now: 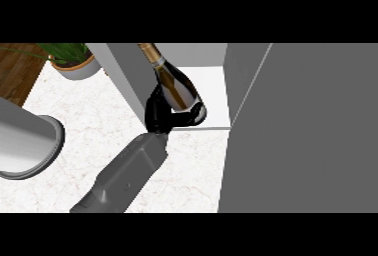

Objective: Pick up the wine, place it into the cabinet and close the cabinet

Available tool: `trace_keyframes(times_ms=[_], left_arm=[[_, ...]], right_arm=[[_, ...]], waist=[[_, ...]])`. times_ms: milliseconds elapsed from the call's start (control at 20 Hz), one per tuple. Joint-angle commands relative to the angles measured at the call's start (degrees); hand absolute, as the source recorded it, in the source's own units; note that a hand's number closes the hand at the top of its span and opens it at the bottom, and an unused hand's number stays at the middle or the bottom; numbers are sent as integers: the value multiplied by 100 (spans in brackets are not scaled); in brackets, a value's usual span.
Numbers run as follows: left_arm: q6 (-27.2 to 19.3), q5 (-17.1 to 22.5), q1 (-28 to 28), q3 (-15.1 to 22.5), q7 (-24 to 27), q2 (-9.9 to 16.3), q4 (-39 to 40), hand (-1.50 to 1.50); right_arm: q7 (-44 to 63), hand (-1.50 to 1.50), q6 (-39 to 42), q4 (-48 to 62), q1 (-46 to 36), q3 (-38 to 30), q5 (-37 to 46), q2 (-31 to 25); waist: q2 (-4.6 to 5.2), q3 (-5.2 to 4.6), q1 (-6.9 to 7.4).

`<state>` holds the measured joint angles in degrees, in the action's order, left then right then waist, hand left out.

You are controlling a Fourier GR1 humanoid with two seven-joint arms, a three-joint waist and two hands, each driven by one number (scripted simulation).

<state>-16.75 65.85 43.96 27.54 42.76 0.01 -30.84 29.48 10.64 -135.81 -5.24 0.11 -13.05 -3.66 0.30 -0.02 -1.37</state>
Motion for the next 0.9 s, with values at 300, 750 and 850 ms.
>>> trace_keyframes(times_ms=[300,750,850], left_arm=[[253,-103,921,-430,-422,-1,924,150],[-16,95,1671,-413,-924,-1,1654,150],[35,120,1432,-298,-776,-1,1569,150]], right_arm=[[-498,-150,277,1,555,19,35,37],[-416,-150,95,117,195,454,270,220],[-199,-150,19,143,24,378,225,148]], waist=[[-2,3,1],[62,-2,-198],[59,-3,-198]])
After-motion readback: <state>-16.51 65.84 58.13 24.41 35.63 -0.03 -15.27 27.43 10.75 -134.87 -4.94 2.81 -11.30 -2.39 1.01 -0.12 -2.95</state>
